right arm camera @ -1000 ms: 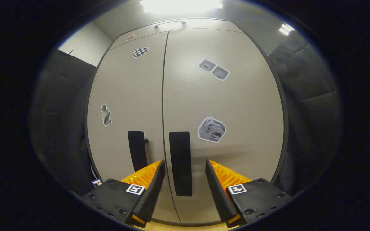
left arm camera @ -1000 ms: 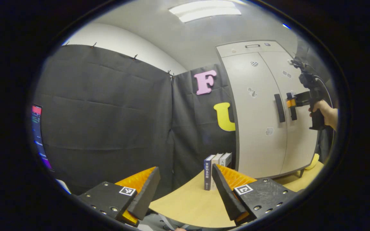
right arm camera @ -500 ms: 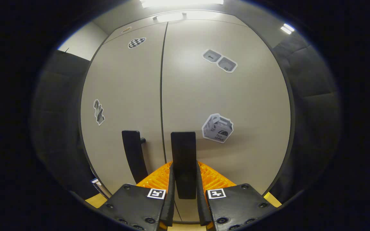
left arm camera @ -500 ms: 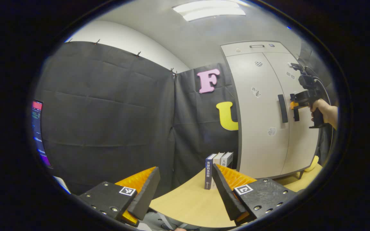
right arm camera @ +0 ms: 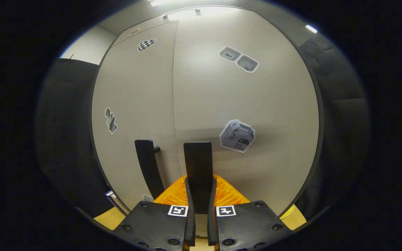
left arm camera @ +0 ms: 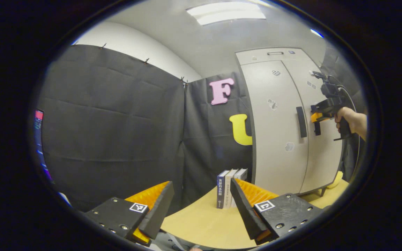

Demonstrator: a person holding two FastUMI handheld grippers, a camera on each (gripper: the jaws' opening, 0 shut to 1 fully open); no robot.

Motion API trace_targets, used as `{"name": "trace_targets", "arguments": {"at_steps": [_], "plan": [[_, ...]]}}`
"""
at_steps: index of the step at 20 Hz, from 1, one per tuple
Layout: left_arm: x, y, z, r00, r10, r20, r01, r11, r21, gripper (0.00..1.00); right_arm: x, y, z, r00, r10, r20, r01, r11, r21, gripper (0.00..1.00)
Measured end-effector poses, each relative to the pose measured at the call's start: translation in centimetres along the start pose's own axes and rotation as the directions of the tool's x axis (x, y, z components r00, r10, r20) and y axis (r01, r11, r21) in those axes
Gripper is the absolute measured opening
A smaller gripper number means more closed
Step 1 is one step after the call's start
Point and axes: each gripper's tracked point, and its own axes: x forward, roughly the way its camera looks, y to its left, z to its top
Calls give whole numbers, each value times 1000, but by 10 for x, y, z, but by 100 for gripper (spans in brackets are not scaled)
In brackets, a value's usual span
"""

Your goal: Open the right door of the double-door shoe cabinet with the right hand, and open the left door with the left hand.

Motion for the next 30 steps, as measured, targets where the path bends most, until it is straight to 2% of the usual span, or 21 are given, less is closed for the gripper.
{"name": "trace_targets", "arguments": {"at_steps": [9, 18, 30], "plan": [[3, -18, 8, 999, -45, 26, 46, 999, -17, 95, -39, -5, -4, 996, 92, -9, -92, 996, -1, 15], [15, -59, 14, 991, -127, 44, 128, 992, -23, 95, -69, -10, -8, 984, 172, -49, -173, 985, -11, 15], [12, -106, 21, 976, -209, 60, 210, 977, -22, 95, -91, -19, -6, 968, 239, -75, -241, 970, -29, 15]]}}
